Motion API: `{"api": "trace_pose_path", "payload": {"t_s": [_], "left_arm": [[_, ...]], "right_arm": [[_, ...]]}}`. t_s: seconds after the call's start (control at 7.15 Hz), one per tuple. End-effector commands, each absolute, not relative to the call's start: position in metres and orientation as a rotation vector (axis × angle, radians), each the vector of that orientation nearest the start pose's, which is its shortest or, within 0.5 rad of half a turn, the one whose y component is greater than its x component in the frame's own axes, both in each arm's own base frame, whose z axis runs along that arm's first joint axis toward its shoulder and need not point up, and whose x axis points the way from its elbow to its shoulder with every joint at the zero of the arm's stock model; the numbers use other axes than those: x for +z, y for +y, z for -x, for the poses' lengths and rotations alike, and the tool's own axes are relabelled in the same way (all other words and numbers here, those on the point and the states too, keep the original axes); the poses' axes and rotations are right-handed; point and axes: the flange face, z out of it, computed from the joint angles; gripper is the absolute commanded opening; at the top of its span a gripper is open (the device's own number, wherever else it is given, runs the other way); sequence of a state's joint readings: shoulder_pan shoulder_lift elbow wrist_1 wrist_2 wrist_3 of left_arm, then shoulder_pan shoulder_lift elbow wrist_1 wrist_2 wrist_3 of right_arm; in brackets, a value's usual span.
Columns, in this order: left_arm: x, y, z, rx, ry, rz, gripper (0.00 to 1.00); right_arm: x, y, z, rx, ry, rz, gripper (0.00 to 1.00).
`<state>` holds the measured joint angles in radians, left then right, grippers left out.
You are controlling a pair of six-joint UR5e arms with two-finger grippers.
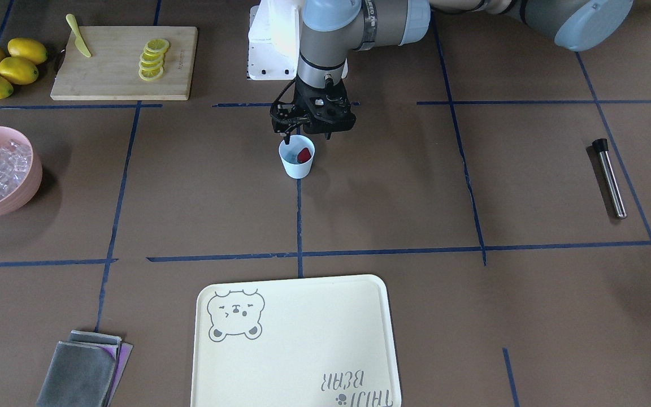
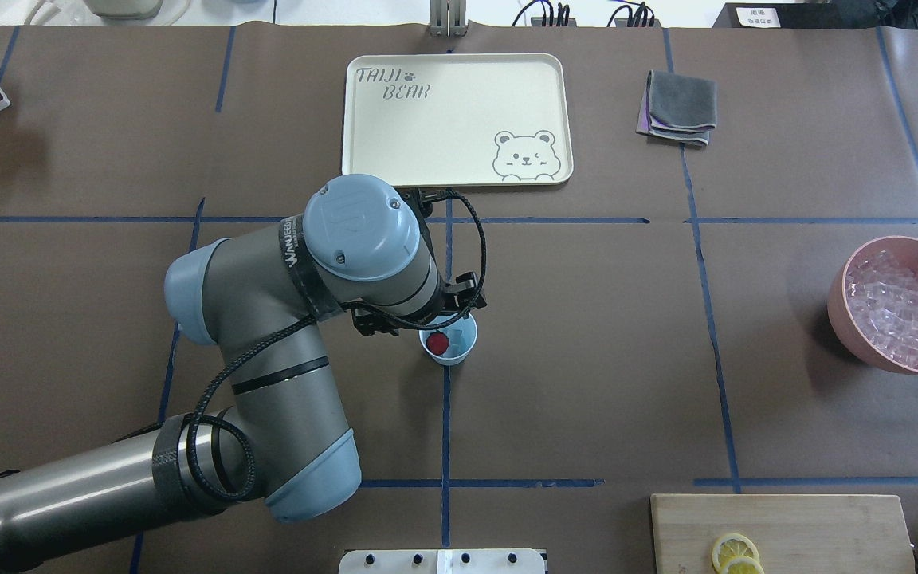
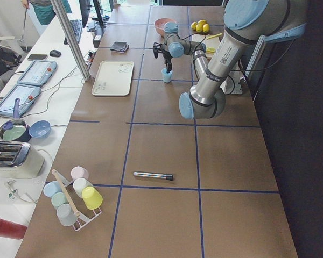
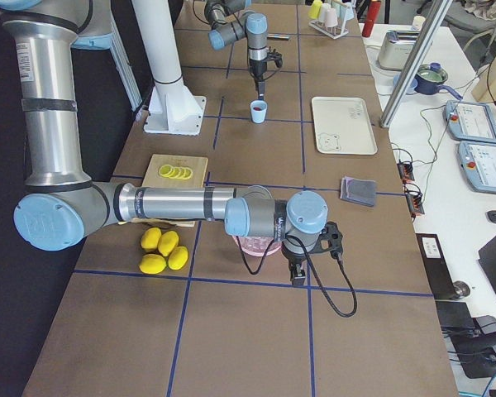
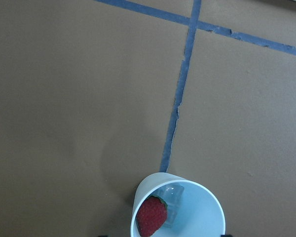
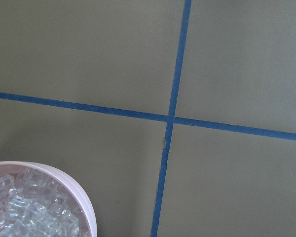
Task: Mash ice and strawberries in cup
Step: 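Open the left gripper to drop the strawberry into the cup, then move the left gripper back toward the metal rod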
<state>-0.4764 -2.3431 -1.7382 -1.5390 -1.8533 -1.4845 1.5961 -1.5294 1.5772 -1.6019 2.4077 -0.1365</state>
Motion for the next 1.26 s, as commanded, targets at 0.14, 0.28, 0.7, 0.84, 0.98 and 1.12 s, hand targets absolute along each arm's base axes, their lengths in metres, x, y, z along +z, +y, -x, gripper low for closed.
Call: {"api": "trace_pose_path", "payload": {"t_s": [0.14,0.28,0.7,0.84,0.98,1.12], "left_arm": [[0.184,-0.439,-0.443,-0.127,0.845,-0.124,1.0],[0.222,-0.462,-0.402,-0.062,0.806,-0.141,1.0],[0.355,-0.52,-0.248,0.018,0.697,-0.13,1.0],[0.398,-0.525,-0.2,0.047,0.673,-0.129,1.0],[0.435,-0.537,-0.167,0.05,0.683,-0.135,1.0],[0.485,-0.539,-0.152,0.066,0.716,-0.136,1.0]], "right_arm": [[0.629,-0.512,-0.073,-0.115,-0.824,-0.093,0.99],[0.628,-0.513,-0.073,-0.117,-0.822,-0.096,0.99],[0.629,-0.514,-0.073,-0.119,-0.822,-0.095,0.99],[0.628,-0.515,-0.072,-0.111,-0.826,-0.09,0.99],[0.628,-0.515,-0.072,-0.11,-0.827,-0.09,0.99],[0.63,-0.515,-0.072,-0.11,-0.826,-0.087,0.99]]}}
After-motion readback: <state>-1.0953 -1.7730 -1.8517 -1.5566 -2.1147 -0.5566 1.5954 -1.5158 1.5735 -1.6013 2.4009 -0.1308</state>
